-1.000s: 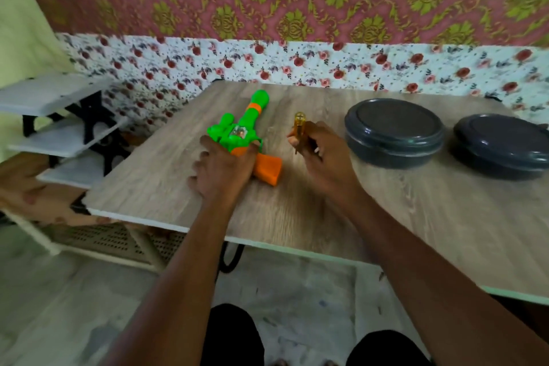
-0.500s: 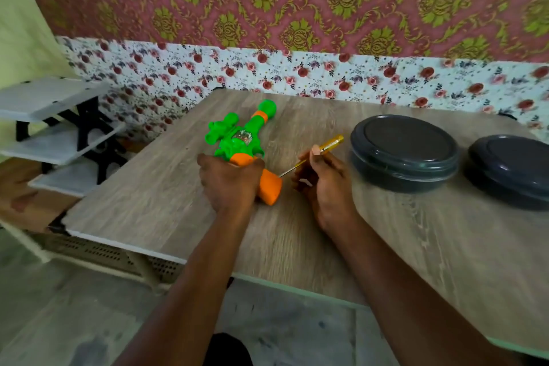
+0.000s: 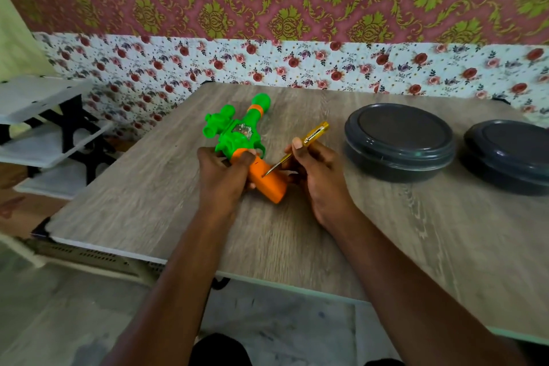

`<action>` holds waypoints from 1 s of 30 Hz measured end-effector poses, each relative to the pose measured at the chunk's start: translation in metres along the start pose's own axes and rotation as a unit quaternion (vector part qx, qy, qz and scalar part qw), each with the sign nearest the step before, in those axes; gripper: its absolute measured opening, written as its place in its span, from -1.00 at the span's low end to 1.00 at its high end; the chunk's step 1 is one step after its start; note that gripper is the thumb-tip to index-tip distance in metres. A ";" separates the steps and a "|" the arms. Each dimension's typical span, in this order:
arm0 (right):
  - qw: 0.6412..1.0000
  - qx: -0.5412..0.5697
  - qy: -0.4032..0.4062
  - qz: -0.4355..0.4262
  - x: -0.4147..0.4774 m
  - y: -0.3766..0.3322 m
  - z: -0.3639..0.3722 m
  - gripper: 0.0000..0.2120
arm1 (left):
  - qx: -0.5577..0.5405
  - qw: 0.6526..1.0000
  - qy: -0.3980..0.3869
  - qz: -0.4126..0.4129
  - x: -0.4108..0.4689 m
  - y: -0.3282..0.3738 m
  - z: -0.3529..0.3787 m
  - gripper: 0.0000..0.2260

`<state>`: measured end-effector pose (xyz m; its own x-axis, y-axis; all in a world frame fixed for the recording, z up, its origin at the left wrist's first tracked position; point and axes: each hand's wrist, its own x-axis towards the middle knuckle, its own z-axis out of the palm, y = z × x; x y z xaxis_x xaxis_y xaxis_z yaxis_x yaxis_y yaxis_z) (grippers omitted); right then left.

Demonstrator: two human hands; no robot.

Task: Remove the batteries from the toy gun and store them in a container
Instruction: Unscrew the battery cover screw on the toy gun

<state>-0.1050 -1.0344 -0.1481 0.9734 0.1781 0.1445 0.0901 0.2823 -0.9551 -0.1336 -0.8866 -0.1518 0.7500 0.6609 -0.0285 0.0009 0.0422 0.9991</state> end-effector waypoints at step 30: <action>0.840 -0.293 -0.034 -0.455 -0.001 -0.036 0.022 -0.64 | 0.054 0.997 -0.032 0.055 0.004 -0.007 -0.008 -0.61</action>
<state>-0.1137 -1.0241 -0.1081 0.4332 0.1982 0.8792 0.8980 -0.1787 -0.4021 -0.1358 -0.8779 -0.1595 0.7898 0.6082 0.0799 -0.0147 -0.1114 0.9937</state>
